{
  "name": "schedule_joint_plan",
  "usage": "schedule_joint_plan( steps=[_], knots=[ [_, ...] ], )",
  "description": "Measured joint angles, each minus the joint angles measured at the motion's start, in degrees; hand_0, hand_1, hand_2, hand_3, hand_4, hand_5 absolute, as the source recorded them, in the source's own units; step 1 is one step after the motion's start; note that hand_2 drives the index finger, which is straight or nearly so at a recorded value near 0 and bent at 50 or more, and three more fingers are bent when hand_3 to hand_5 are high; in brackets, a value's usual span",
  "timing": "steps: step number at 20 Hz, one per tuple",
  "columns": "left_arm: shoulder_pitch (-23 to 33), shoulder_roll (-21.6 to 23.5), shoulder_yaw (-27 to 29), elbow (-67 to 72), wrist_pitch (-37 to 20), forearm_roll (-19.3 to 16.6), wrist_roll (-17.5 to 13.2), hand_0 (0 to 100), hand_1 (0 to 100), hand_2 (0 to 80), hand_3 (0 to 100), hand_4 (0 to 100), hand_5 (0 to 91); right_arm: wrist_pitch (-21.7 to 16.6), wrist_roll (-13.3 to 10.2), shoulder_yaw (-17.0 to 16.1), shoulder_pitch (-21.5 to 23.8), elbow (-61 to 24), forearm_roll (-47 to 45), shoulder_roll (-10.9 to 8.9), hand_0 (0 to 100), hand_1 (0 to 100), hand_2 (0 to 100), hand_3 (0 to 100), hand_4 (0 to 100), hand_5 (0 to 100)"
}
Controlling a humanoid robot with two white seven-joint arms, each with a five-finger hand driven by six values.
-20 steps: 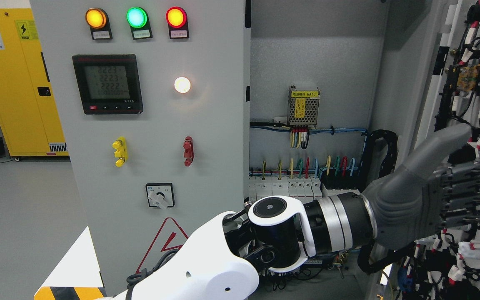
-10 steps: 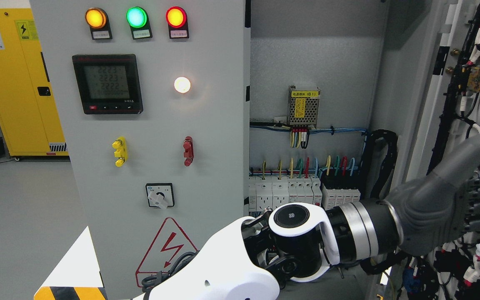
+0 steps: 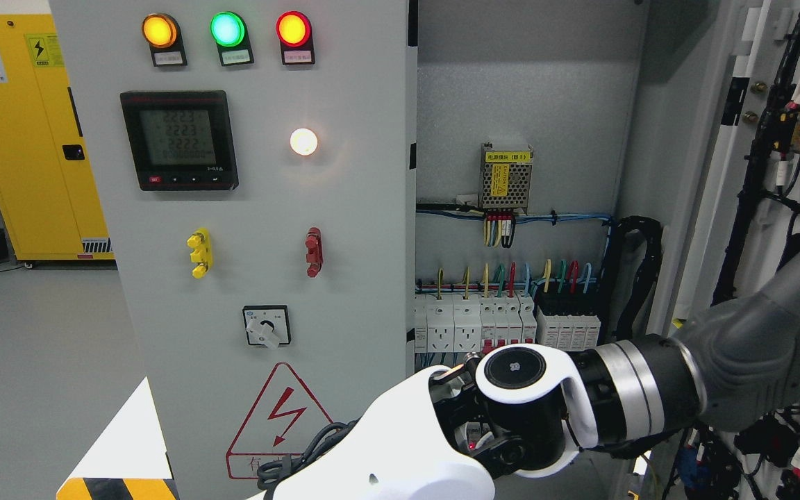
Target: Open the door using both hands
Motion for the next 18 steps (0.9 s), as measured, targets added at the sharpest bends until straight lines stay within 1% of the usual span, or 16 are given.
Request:
schedule_joint_plan(
  steps=[12,18],
  knots=[
    [-0.3,-1.1,-1.2,2.2,-0.9,0.0,0.2,0,0,0.0,0,0,0.0,0.0,0.4,-0.1,0.0,-0.1,0.0,0.0,21,8,0,0,0,0],
    [-0.2,-1.2,-1.2,2.2,-1.3,0.2,-0.5,0,0,0.0,0,0,0.0,0.0,0.4,-0.1,-0.1,-0.1,0.0,0.0,21,8,0,0,0,0]
  ],
)
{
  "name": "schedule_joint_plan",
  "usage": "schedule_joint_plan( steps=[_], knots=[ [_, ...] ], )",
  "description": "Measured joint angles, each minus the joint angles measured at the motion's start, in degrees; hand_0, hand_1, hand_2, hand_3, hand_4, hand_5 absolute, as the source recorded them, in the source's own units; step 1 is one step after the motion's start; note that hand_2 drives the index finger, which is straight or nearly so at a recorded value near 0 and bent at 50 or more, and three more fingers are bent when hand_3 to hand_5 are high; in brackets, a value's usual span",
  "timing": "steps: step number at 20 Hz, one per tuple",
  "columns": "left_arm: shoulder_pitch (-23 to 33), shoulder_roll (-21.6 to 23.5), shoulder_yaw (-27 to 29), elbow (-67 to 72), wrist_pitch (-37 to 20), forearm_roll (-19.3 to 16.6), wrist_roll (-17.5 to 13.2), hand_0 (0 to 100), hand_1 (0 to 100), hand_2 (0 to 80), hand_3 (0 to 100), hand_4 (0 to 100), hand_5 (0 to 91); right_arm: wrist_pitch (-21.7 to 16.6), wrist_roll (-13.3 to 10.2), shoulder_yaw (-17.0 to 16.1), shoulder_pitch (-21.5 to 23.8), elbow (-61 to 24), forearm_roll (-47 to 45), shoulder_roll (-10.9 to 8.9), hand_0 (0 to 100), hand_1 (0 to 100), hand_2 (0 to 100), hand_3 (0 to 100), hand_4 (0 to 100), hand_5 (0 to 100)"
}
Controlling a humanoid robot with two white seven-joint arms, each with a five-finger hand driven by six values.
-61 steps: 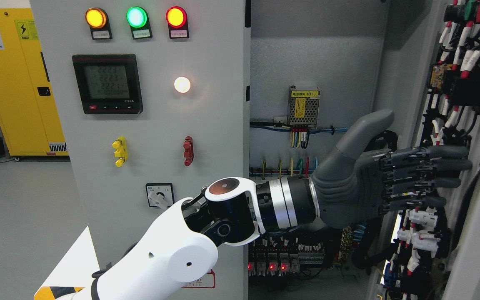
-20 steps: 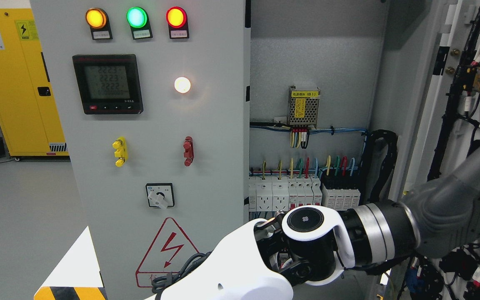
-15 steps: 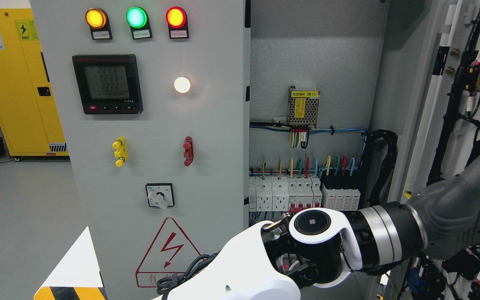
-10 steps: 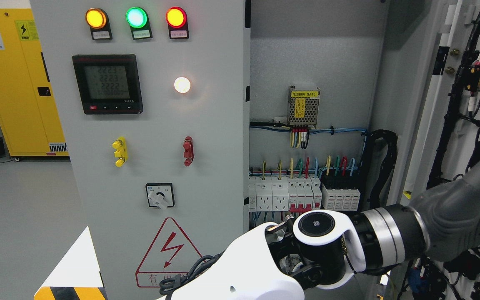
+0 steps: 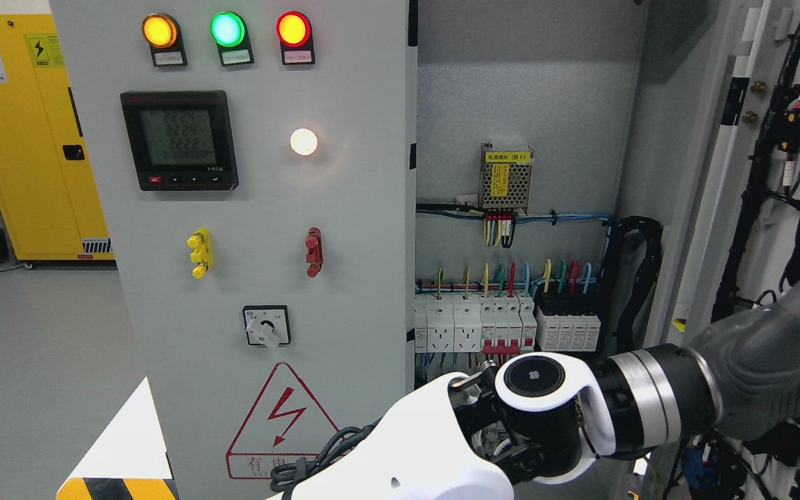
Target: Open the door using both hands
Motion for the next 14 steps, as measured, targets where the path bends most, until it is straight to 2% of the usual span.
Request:
schedule_joint_plan(
  steps=[5,8,11,14],
  knots=[
    [0.8,1.8,1.7,-1.2,1.6,0.2,-1.0,0,0,0.0,0,0,0.0,0.0,0.0,0.0,0.0,-0.1,0.0,0.0,21,8,0,0,0,0],
    [2.4,3.5,3.6,-2.0,4.2,0.3,-3.6,0,0,0.0,0,0,0.0,0.0,0.0,0.0,0.0,-0.1,0.0,0.0,21,8,0,0,0,0],
    [5.2,5.6,6.1,-2.8,7.6,0.2,-6.2,0,0,0.0,0,0,0.0,-0.1,0.1,0.0,0.0,-0.1,0.0,0.0,21,8,0,0,0,0],
    [9.6,8.9,8.1,-3.8,8.8,0.1,-6.8,0,0,0.0,1,0,0.0,-0.1,0.1,0.0,0.0,-0.1,0.0,0.0,21,8,0,0,0,0]
  ],
)
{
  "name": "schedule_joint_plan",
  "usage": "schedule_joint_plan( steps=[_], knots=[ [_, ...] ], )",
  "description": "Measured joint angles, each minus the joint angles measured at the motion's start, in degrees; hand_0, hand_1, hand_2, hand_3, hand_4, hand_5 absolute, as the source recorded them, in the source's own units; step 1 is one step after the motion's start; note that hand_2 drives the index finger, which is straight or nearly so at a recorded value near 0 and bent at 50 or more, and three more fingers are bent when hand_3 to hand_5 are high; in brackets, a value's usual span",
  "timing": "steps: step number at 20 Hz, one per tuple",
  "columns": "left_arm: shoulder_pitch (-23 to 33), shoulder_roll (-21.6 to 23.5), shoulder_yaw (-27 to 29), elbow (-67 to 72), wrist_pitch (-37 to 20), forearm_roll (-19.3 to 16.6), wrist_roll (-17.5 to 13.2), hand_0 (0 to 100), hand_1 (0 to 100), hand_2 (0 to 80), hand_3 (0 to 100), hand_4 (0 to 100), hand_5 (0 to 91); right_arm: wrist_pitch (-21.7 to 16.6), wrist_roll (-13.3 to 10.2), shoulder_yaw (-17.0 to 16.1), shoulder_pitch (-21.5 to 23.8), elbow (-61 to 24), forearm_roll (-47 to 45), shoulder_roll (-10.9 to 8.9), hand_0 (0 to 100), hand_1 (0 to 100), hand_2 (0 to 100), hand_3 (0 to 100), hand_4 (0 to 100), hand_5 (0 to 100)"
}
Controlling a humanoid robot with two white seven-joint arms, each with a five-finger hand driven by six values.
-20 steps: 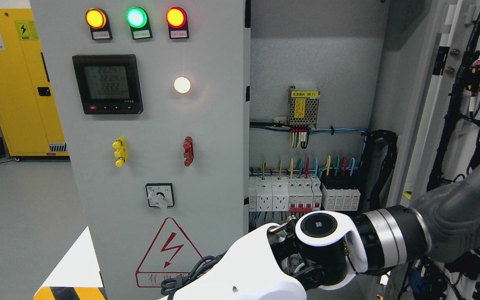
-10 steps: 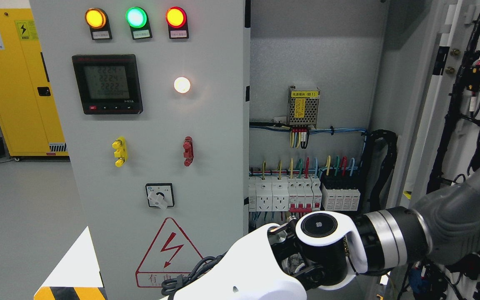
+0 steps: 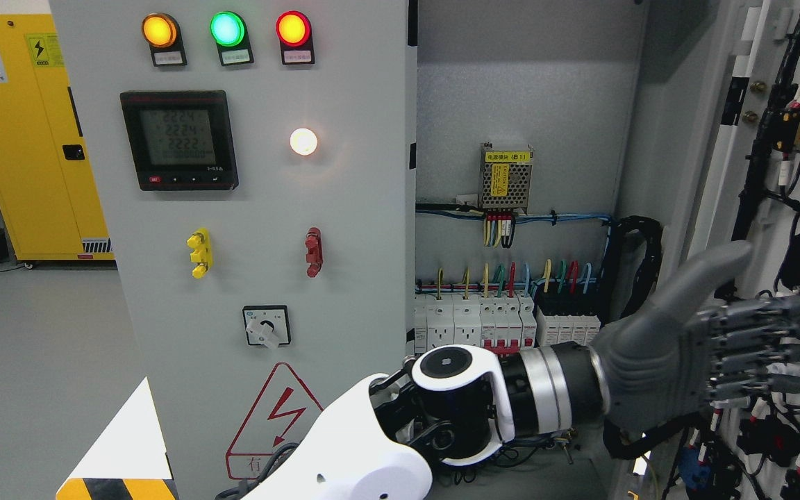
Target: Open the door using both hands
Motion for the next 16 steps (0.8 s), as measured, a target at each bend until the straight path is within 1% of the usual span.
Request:
schedule_joint_plan(
  steps=[5,6,12,16],
  knots=[
    [10.2,5.9,2.3,-1.7,0.4,-0.7,-0.3,0,0,0.0,1,0,0.0,-0.1,0.0,0.0,0.0,0.0,0.0,0.0,21,8,0,0,0,0],
    [13.2,7.1,2.7,-1.9,-0.7,-1.3,-0.4,0,0,0.0,1,0,0.0,-0.1,0.0,0.0,0.0,0.0,0.0,0.0,21,8,0,0,0,0],
    [29.7,12.1,4.2,-2.7,-9.2,-8.9,-0.2,0,0,0.0,1,0,0.0,-0.1,0.1,0.0,0.0,-0.1,0.0,0.0,21,8,0,0,0,0],
    [38.9,14.8,4.9,-2.2,-15.4,-13.2,-0.1,0,0,0.0,1,0,0.0,-0.1,0.2,0.1,0.0,-0.2,0.0,0.0,21,8,0,0,0,0]
  ],
)
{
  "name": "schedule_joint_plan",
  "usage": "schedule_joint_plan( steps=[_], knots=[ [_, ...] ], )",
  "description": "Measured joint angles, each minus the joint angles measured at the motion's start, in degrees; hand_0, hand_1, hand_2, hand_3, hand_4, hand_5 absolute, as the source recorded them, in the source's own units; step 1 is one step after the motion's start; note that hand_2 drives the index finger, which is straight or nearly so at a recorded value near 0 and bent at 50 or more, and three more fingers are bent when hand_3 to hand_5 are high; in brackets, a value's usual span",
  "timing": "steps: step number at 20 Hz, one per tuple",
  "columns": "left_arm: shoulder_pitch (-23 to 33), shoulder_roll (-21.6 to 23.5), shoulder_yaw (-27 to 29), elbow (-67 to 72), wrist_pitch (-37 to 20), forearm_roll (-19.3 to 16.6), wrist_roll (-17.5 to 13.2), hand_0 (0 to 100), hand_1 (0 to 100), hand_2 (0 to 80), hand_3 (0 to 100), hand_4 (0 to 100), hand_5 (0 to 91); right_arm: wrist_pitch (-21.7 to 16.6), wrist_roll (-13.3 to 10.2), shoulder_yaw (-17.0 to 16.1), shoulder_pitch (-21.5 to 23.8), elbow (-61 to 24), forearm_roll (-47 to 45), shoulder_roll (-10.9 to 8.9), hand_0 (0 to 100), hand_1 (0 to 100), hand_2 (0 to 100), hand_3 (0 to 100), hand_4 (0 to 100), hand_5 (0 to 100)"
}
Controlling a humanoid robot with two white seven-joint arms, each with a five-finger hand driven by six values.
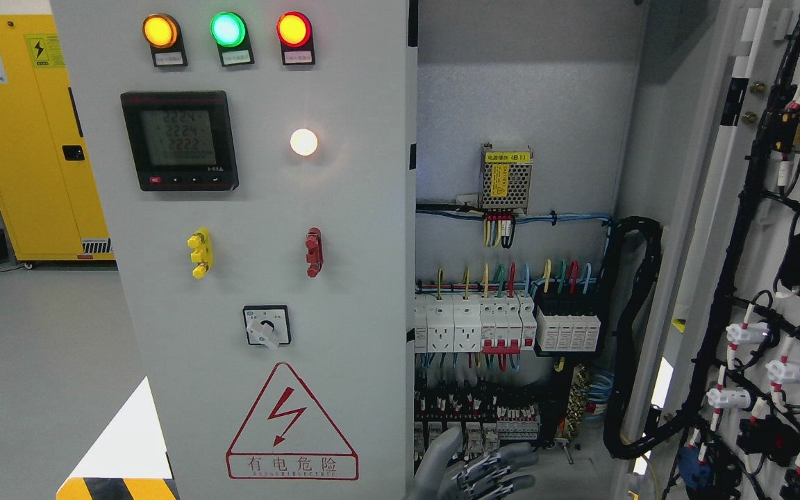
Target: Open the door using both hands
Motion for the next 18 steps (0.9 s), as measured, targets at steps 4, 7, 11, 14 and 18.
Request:
schedule_joint_plan(
  steps=[4,7,11,14,18],
  knots=[
    [7.4,1.7,0.6,1.9,-5.4,-6.8,0.0,0,0,0.0,1,0,0.0,0.0,-0.1,0.1,0.0,0.0,0.0,0.0,21,8,0,0,0,0],
    [11.6,2.6,0.9,4.8,-9.5,-10.3,0.0,0,0,0.0,1,0,0.0,0.0,-0.2,0.1,0.0,0.0,0.0,0.0,21,8,0,0,0,0],
    [15.3,3.2,1.2,10.8,-15.4,-12.9,0.0,0,0,0.0,1,0,0.0,0.0,-0.2,0.1,0.0,0.0,0.0,0.0,21,8,0,0,0,0],
    [16.9,2.9,1.4,17.0,-18.7,-14.0,0.0,0,0,0.0,1,0,0.0,0.0,-0.2,0.2,0.0,0.0,0.0,0.0,21,8,0,0,0,0],
    [17.5,0.9,1.9,28.8,-21.2,-14.8,0.1,0,0,0.0,1,0,0.0,-0.1,-0.2,0.2,0.0,0.0,0.0,0.0,21,7,0,0,0,0]
  ],
)
